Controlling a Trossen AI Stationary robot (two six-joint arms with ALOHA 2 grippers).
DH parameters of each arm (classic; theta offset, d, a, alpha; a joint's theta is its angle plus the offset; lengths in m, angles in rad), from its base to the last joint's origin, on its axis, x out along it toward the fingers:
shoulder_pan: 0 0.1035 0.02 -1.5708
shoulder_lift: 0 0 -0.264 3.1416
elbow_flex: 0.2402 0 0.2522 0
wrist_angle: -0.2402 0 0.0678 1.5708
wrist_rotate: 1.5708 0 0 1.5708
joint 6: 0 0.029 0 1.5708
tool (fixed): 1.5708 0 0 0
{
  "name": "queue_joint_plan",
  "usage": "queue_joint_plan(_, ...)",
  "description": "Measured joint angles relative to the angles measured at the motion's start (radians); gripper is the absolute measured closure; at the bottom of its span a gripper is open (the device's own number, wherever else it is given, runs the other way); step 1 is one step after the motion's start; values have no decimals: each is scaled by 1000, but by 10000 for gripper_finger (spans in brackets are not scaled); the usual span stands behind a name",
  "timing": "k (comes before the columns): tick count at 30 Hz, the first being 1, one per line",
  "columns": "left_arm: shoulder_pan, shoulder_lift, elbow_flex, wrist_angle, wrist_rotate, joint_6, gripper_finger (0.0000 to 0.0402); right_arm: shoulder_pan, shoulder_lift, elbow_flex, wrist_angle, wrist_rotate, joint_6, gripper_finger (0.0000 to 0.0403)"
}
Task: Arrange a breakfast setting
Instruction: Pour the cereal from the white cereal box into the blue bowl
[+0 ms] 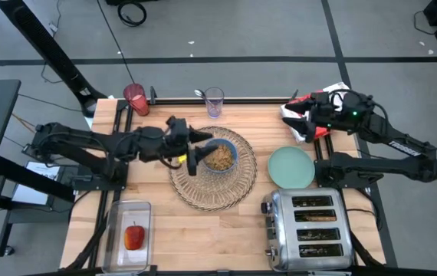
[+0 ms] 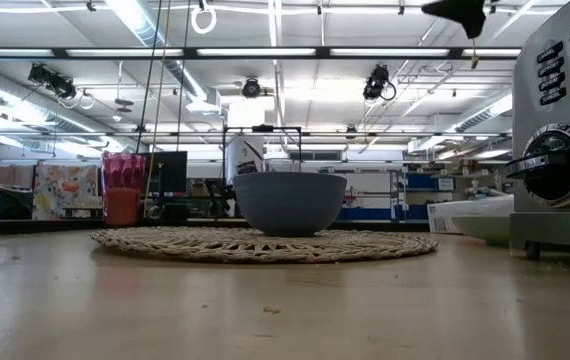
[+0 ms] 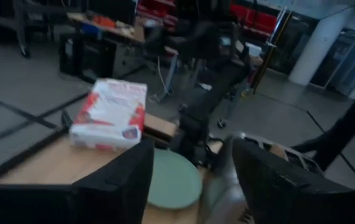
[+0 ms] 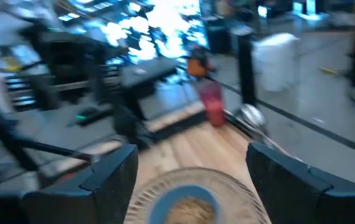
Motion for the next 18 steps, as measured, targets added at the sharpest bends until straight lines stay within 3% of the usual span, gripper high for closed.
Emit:
queue_joint_plan(7,14,-73,1,-62,0,73,254,9,0,0,34,-110,-54,159)
queue_joint_plan(18,9,-225,1,-181,-22,175,318,10,8,0,96,-88,-49,208)
